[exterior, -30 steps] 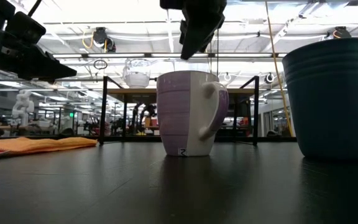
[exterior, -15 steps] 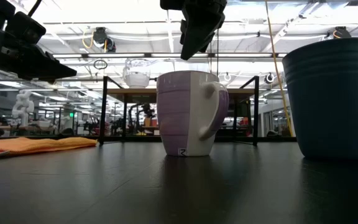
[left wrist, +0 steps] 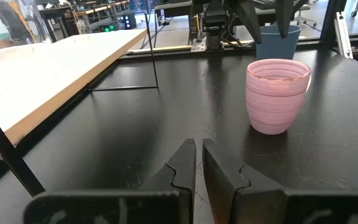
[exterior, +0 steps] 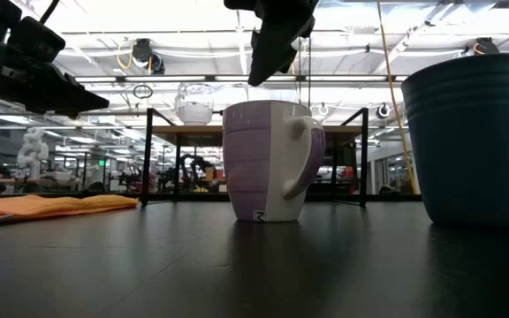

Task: Stack small to large cups/mugs on shelf
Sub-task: Put the purple mug on the shelf

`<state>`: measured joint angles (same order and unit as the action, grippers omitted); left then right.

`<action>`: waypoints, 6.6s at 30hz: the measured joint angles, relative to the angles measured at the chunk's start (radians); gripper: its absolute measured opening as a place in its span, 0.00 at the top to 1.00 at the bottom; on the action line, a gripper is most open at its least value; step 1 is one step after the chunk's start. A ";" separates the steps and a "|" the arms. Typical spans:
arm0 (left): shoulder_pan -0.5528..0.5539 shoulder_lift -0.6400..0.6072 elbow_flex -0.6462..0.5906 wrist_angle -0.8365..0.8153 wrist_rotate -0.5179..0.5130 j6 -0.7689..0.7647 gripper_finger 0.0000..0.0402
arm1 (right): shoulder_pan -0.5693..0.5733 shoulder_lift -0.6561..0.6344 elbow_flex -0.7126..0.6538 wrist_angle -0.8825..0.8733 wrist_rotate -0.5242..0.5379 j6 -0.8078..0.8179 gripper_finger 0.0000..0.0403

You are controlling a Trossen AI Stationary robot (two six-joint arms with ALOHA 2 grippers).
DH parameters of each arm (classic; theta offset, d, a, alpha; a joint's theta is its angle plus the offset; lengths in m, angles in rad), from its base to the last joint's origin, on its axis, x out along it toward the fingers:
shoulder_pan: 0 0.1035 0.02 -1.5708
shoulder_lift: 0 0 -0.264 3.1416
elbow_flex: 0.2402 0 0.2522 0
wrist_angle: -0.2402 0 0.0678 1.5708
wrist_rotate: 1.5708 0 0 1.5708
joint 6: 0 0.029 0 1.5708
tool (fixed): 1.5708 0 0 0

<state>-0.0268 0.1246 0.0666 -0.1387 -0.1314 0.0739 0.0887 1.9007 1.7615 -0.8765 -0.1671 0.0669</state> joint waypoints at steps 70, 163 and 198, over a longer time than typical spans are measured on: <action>0.000 0.000 0.000 0.000 0.003 0.000 0.92 | -0.031 0.077 -0.003 -0.100 -0.019 0.097 0.59; 0.000 0.000 0.000 0.000 0.002 -0.004 0.92 | -0.042 0.094 -0.063 -0.034 -0.016 0.026 0.98; 0.000 0.000 0.000 0.000 0.002 -0.001 0.92 | -0.046 0.093 0.088 -0.204 -0.014 0.051 0.99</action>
<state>-0.0266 0.1243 0.0669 -0.1390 -0.1291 0.0731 0.0423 1.9942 1.8498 -1.0807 -0.1807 0.1182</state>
